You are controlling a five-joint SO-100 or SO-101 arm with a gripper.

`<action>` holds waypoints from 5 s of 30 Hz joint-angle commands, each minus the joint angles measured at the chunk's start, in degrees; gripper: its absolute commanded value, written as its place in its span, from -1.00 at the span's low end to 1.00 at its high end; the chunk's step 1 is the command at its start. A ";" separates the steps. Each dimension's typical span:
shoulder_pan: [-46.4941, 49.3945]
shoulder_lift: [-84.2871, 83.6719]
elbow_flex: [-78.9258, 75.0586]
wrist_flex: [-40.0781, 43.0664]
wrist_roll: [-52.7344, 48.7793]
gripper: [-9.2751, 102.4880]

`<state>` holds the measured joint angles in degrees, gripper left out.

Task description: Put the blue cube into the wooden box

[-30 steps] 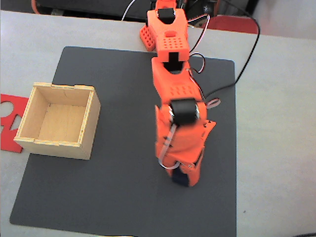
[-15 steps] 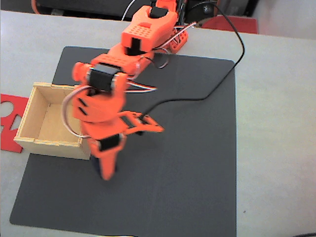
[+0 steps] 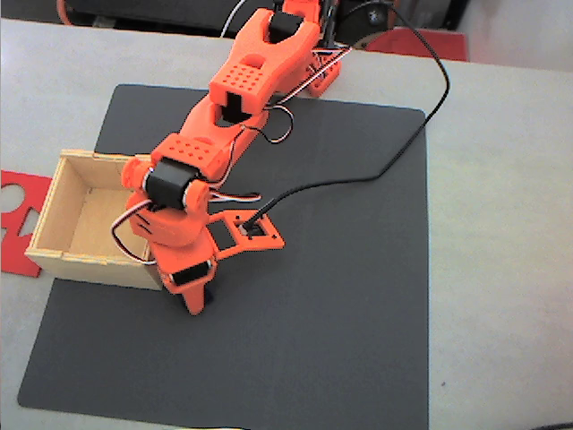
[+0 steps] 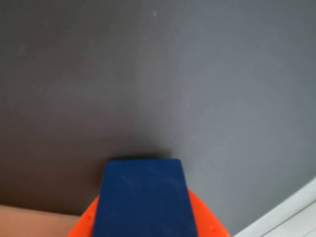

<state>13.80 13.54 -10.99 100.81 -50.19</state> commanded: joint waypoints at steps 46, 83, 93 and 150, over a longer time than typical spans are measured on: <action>-1.05 77.61 45.88 2.02 32.34 -0.63; -4.39 50.19 74.36 -31.03 33.93 -0.34; -5.10 46.05 73.83 -35.77 32.52 -0.33; 30.76 45.00 15.56 2.29 31.20 -0.83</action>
<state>43.86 59.15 6.86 102.83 -18.72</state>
